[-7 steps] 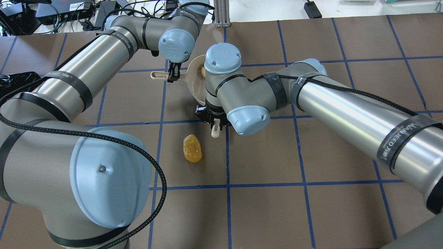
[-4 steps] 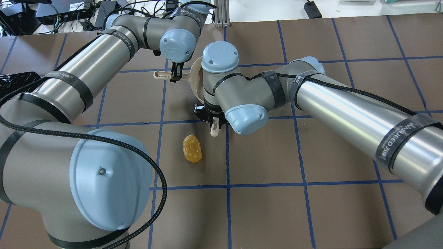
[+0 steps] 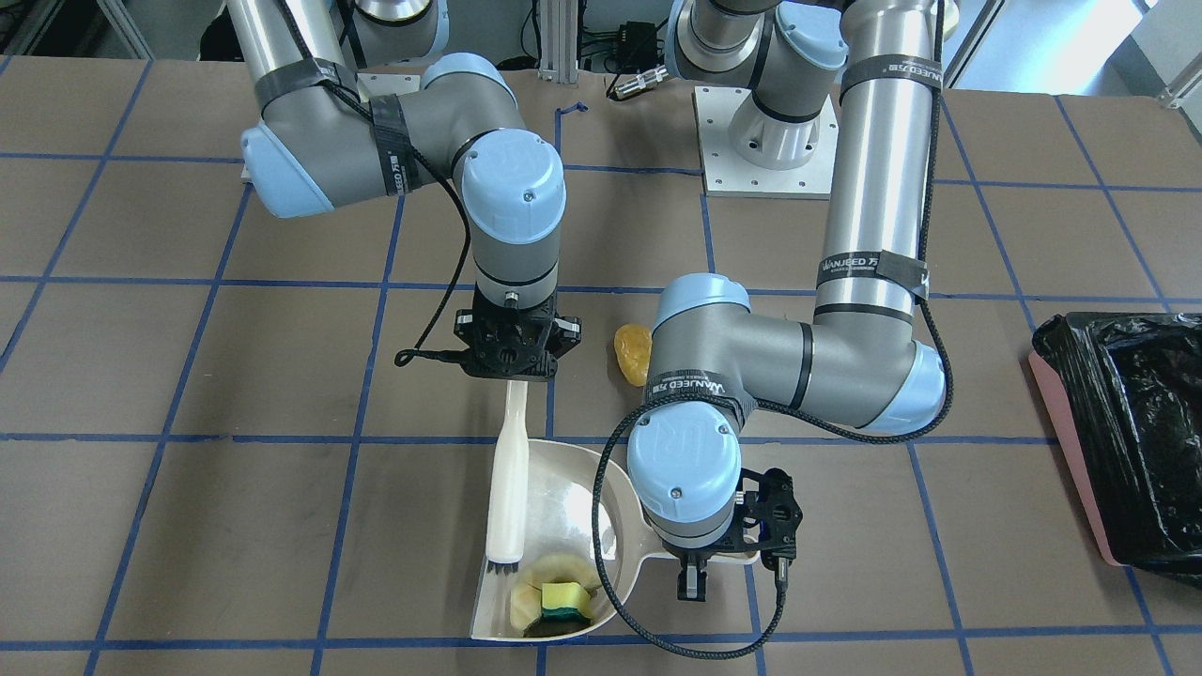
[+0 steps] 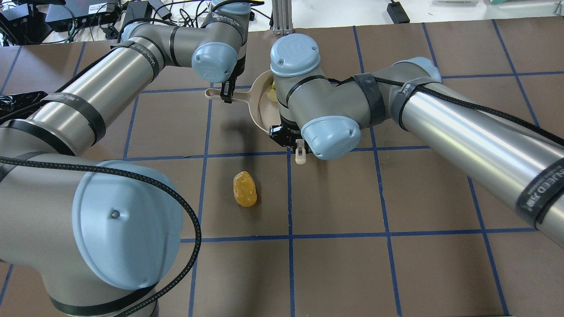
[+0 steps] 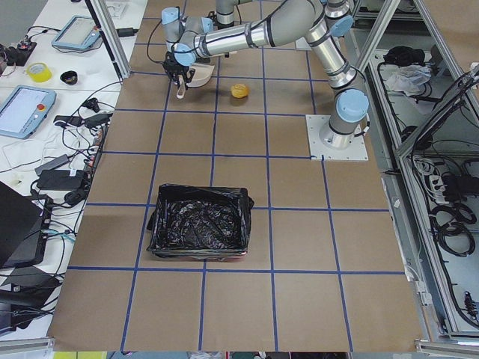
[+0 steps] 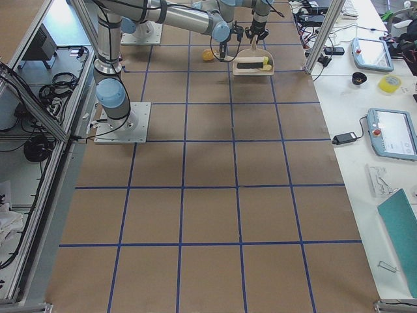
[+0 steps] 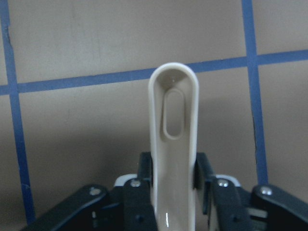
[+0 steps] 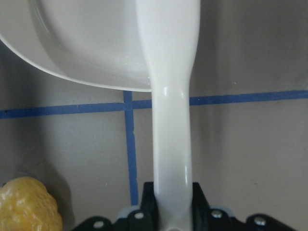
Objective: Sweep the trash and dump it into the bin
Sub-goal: 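Sweep the green-and-yellow piece into the dustpan with the right gripper's brush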
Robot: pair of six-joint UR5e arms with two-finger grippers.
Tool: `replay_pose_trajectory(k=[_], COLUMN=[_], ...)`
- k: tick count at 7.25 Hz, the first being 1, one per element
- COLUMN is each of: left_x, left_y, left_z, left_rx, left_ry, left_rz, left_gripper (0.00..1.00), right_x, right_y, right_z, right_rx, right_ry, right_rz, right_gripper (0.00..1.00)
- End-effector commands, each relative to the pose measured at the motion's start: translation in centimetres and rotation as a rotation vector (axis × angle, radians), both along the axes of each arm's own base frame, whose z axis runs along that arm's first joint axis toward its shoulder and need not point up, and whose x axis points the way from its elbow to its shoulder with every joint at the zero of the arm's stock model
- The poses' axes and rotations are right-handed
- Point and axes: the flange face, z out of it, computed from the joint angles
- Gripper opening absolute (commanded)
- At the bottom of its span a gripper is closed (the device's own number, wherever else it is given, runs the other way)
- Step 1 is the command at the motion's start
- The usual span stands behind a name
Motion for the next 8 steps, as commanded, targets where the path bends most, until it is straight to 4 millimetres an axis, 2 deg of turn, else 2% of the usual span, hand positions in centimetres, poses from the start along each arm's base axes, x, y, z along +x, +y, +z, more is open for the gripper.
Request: replay_pose_trajectory(k=[1, 2, 3, 5, 6, 8], left_x=[1.6, 3.3, 5.5, 11.0, 14.3, 21.3], left_y=[-0.2, -0.5, -0.9, -0.6, 0.0, 1.8], left_z=[0.3, 1.7, 3.4, 7.0, 8.3, 10.3], left_rx=[0.003, -0.007, -0.012, 0.027, 0.061, 0.11], left_ry=[0.034, 0.034, 0.029, 0.019, -0.007, -0.013], left_rz=[0.006, 0.021, 0.02, 0.023, 0.029, 0.033], left_gripper=[0.0, 0.0, 0.0, 0.0, 0.0, 0.0], right_x=[-1.8, -2.5, -2.6, -3.3, -3.8, -4.5], right_y=[0.6, 0.4, 1.0, 4.4, 5.9, 8.9], right_z=[2.1, 1.8, 1.4, 5.4, 6.7, 6.1], right_rx=[0.019, 0.03, 0.074, 0.109, 0.104, 0.117], right_ry=[0.028, 0.025, 0.006, -0.026, -0.027, -0.039], right_rz=[0.003, -0.007, -0.028, -0.06, -0.105, -0.129], right_gripper=[0.0, 0.0, 0.0, 0.0, 0.0, 0.0])
